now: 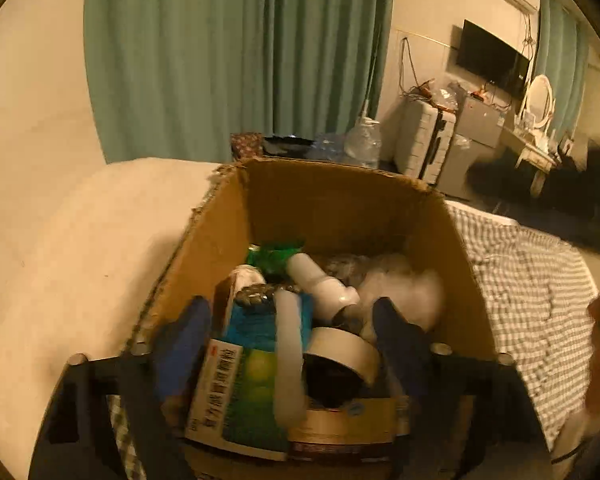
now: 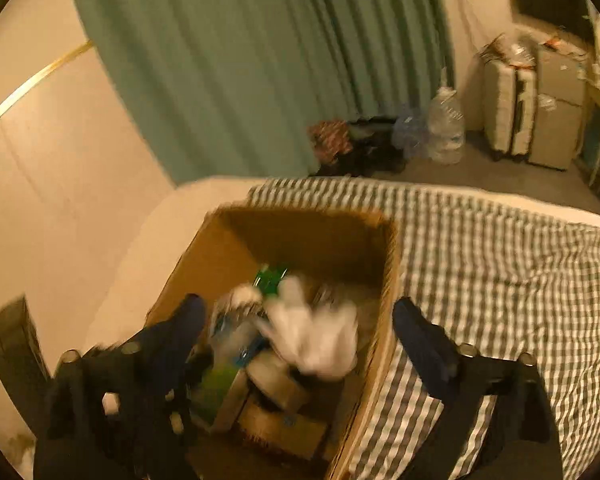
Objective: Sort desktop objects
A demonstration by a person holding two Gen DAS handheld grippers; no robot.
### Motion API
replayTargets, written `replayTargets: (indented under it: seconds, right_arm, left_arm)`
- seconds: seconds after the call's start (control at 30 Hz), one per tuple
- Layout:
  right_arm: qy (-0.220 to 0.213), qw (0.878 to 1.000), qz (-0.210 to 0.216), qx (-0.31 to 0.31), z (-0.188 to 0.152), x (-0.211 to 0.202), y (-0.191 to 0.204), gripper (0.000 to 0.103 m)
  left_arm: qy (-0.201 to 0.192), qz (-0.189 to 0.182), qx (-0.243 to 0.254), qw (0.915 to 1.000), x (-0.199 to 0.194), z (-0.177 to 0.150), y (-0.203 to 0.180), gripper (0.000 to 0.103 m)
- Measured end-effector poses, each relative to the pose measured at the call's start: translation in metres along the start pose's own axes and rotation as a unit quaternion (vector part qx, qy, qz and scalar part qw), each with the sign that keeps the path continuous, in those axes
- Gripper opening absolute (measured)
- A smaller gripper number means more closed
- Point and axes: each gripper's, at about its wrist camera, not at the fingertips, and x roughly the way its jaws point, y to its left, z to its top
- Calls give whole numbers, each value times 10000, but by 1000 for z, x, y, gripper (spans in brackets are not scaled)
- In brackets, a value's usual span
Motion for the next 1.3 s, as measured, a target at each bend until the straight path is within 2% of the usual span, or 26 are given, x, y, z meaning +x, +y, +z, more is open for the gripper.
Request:
replayTargets:
  seconds: [0.1, 0.17, 0.23, 0.3, 0.33, 0.4, 0.47, 0.57, 0.63, 0.73, 0.8, 0.9, 1.0, 1.17, 1.3]
  right_arm:
    - [-145, 9998, 50, 140, 6, -10, -8, 96]
    - [-225, 9994, -85, 234, 8, -22, -13, 96]
    - [-328, 9990, -236, 198, 4, -43, -21, 96]
    - [-441, 9979, -454, 98, 2, -61, -21, 98]
    - [-497, 9972, -559, 27, -1, -74, -24, 100]
    - [-649, 9943, -848, -50, -7, -104, -31, 103]
    - [-746, 9919, -1022, -93, -13, -130, -37, 103]
    - [-918, 9881, -1232, -99, -29, -162, -48, 103]
    - [-920, 9867, -1337, -6, -45, -174, -56, 103]
    - [-797, 9841, -1585, 99, -86, -177, -73, 103]
    - [-680, 9843, -1614, 198, -121, -172, -84, 103]
    - [-604, 9849, -1618, 132, -148, -172, -89, 103]
    - [-557, 9816, -1825, 63, -154, -170, -99, 103]
    - [-551, 9813, -1783, 479, -149, -171, -120, 103]
    - [-479, 9812, -1791, 542, -154, -168, -122, 103]
  left_arm:
    - [103, 87, 46, 9999, 0, -5, 0, 90]
    - [130, -3, -10, 9999, -4, -5, -3, 90]
    - [45, -80, 20, 10000, -23, -3, -10, 91]
    - [-103, -59, 102, 9999, -39, 5, -19, 97]
    - [-210, 23, 166, 9996, -55, 10, -27, 103]
    - [-306, 258, 205, 9990, -74, 20, -42, 103]
    - [-368, 331, 164, 9986, -89, 27, -52, 103]
    - [-515, 121, 146, 9985, -110, 24, -72, 103]
    - [-591, 65, 206, 9980, -119, 7, -87, 103]
    - [-626, 100, 315, 9975, -117, -27, -104, 103]
    - [-591, -58, 327, 9977, -113, -57, -116, 103]
    - [-415, -139, 425, 9981, -106, -75, -128, 103]
    - [-248, 1, 471, 9986, -100, -74, -136, 103]
    - [-232, 27, 551, 9982, -101, -77, -138, 103]
    - [-160, 31, 515, 9985, -98, -79, -134, 103]
